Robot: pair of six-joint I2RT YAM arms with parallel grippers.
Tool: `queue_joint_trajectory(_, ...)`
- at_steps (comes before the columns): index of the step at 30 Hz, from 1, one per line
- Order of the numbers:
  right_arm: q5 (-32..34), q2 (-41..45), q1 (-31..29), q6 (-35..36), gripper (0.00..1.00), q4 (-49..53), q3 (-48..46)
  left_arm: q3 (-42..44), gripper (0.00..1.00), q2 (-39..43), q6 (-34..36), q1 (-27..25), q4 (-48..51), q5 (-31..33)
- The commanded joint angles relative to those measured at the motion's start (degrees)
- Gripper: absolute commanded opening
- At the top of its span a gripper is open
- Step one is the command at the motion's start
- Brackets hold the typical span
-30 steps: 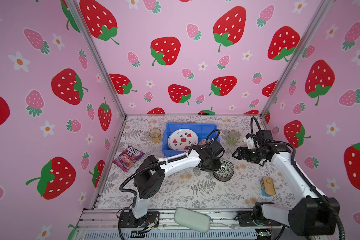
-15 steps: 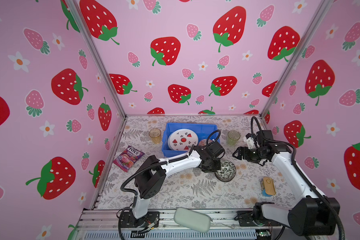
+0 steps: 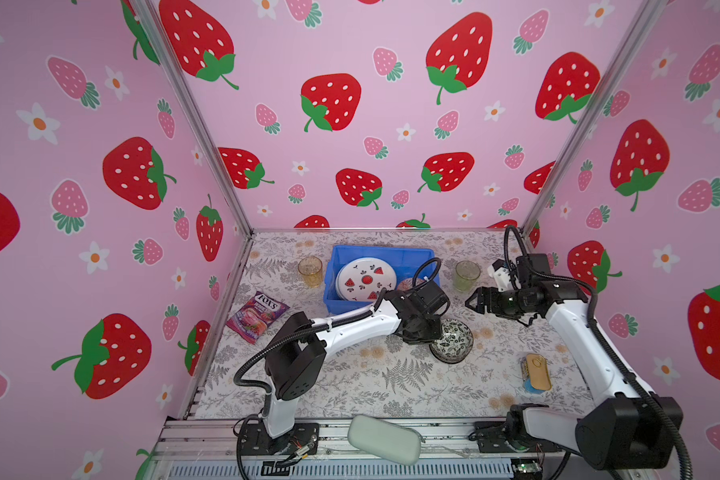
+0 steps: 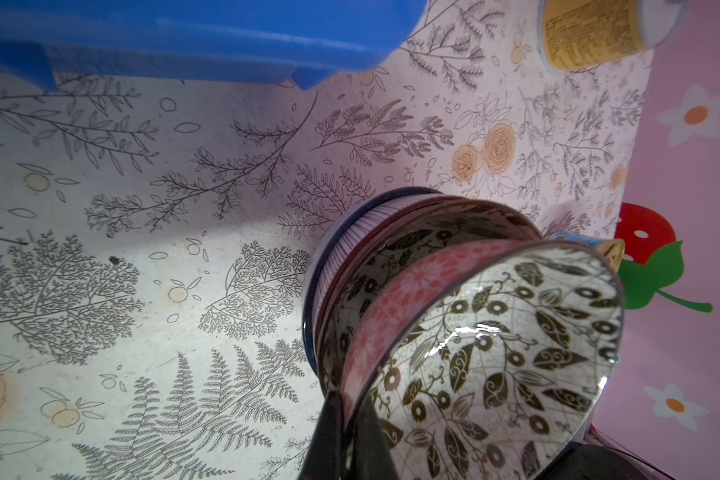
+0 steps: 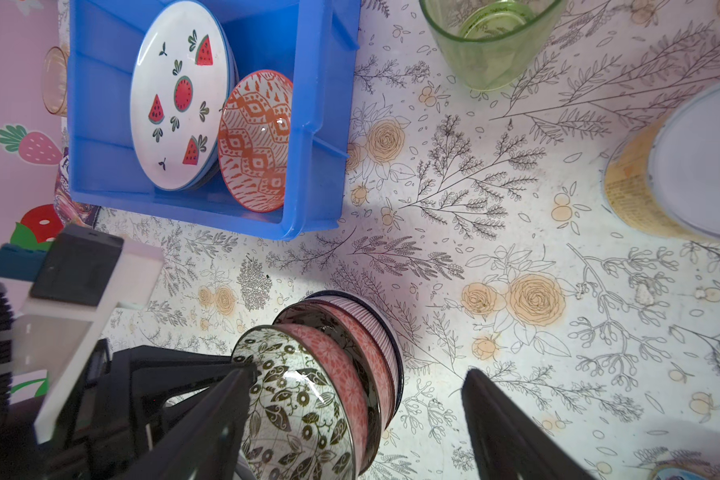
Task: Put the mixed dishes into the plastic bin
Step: 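Grip the green-leaf bowl rim with the left gripper while right hovers nearby, then lift the green-leaf bowl off the stack and carry it over the bin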
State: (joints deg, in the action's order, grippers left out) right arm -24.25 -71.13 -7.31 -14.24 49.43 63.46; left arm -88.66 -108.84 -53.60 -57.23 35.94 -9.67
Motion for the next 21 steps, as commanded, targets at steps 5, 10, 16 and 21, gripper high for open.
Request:
queue_joint_trajectory(5,-1.36,-0.5,0.38,1.41,0.83,1.55,1.97,-3.22,0.0,4.52,1.55,0.37,2.78,0.33)
queue_joint_trajectory(10,-2.98,-1.74,0.43,0.82,0.83,1.08,4.35,-3.73,0.0,6.78,2.68,1.65,5.16,1.44)
queue_joint_trajectory(16,-4.64,-3.53,0.43,-0.27,0.83,-0.48,7.54,-5.69,0.0,8.77,4.99,4.76,8.55,3.87)
queue_joint_trajectory(21,-5.06,-4.94,0.43,-0.17,0.83,-0.81,9.29,-9.74,0.0,8.01,8.16,8.73,11.53,4.74)
